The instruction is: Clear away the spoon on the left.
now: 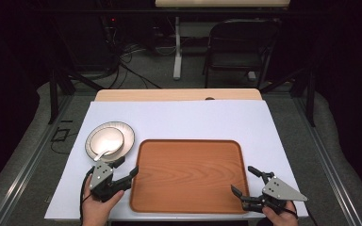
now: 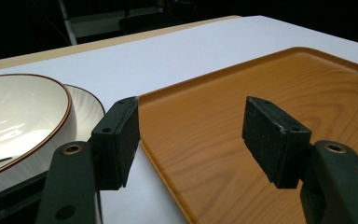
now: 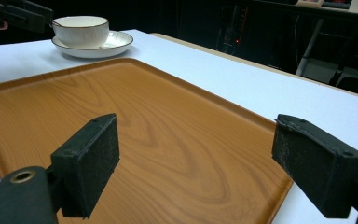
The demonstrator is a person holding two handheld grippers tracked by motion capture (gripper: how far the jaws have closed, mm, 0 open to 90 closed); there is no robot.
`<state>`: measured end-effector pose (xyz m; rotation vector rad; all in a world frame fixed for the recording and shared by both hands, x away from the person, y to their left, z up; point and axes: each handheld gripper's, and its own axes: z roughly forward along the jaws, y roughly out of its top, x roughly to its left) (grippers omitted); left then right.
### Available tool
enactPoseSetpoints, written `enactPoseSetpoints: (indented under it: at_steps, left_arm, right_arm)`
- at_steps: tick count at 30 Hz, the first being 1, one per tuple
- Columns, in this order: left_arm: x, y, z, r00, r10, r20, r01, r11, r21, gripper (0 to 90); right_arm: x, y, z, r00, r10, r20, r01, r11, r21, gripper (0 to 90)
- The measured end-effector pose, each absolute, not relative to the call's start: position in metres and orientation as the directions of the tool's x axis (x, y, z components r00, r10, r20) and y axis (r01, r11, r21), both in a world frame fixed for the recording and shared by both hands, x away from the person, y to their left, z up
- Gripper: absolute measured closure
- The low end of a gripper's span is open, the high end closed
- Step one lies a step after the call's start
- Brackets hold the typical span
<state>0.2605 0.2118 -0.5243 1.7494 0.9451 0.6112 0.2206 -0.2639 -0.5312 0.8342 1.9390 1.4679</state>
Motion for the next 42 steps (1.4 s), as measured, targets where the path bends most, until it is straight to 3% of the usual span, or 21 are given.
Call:
enactPoseSetpoints:
  at_steps: [8,25,36,42]
  left_arm:
    - [0.258,0.214,-0.51,0.534,0.845,-0.037,0.311,-0.156,0.938,36.0]
    - [0.264,0.252,-0.476,0.439,0.894,-0.082,0.349,-0.086,0.933,54.7]
    - [0.266,0.258,-0.47,0.426,0.899,-0.097,0.381,-0.081,0.921,57.6]
    - [0.266,0.262,-0.47,0.418,0.904,-0.087,0.396,-0.095,0.913,75.4]
  right_arm:
    - [0.221,-0.264,-0.531,-0.643,0.764,-0.053,0.157,0.199,0.967,14.3]
    - [0.223,-0.264,-0.531,-0.645,0.763,-0.051,0.165,0.204,0.965,14.3]
    - [0.223,-0.264,-0.531,-0.643,0.764,-0.05,0.166,0.202,0.965,14.3]
    - [0.223,-0.264,-0.531,-0.643,0.764,-0.051,0.164,0.202,0.966,14.3]
